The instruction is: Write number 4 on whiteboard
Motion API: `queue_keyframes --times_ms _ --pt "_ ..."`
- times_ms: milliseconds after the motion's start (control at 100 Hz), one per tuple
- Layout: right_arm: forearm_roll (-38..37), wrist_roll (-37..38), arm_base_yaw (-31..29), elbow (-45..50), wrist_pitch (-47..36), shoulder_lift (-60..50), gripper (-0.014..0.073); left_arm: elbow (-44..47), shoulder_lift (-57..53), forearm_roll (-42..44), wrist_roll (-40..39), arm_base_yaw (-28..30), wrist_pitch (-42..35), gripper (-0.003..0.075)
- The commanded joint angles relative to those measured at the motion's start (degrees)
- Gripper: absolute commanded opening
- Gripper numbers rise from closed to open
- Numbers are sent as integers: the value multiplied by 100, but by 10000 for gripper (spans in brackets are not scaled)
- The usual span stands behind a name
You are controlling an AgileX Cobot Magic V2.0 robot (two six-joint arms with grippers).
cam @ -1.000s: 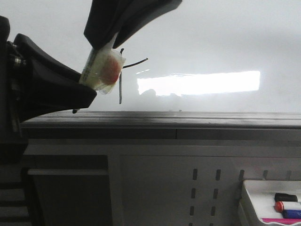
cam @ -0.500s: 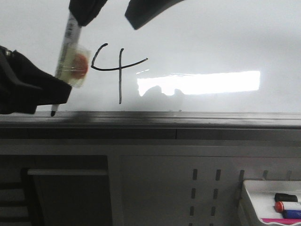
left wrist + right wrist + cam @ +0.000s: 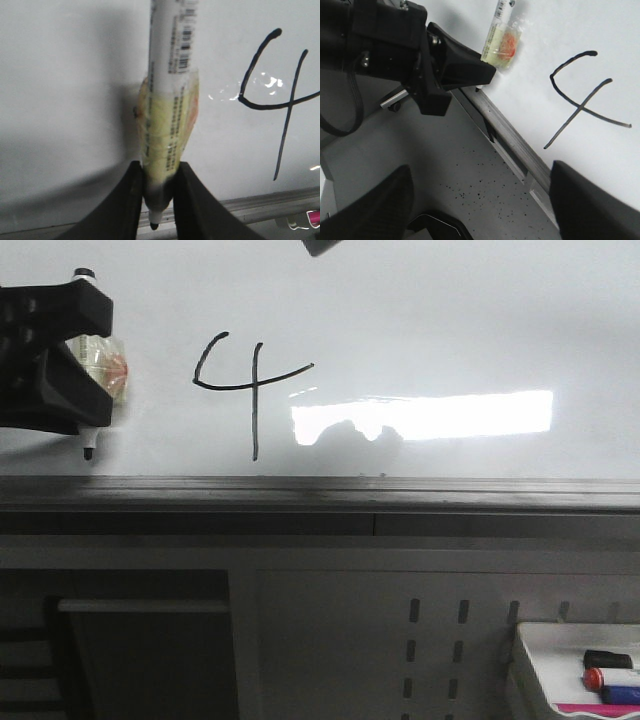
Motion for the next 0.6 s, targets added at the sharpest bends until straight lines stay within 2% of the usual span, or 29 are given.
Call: queue_keyframes --times_ms 0,60,110,280,380,420,450,500,540,560,590 --pt "80 -59 -31 -194 -241 -224 510 -232 -18 -78 -45 18 -383 227" --pt "80 -59 -31 -194 -218 -247 510 -232 11 -78 -45 29 -477 321" --pt "62 -59 -32 -194 -194 -272 510 -232 11 -42 -45 29 -477 353" --pt "-86 -59 -172 -180 -181 -455 493 -232 -180 -15 -9 29 -274 356" --pt "-110 -59 -292 13 -305 -733 356 -222 -524 26 4 29 -84 347" --pt "-110 -59 -342 150 -369 -920 243 -172 -761 64 13 29 12 309" --pt "-110 -59 -375 257 -400 -1007 190 -159 -880 103 13 29 28 283" --pt "-110 -59 -443 488 -484 -1236 52 -63 -1186 155 13 29 98 204" --pt "-112 -59 -469 769 -601 -1487 -42 16 -1545 164 13 29 139 103" --pt "-112 -59 -482 857 -651 -1564 -70 42 -1653 181 13 29 159 72" --pt "-112 -59 -482 1044 -795 -1733 -67 94 -1869 253 13 29 203 12"
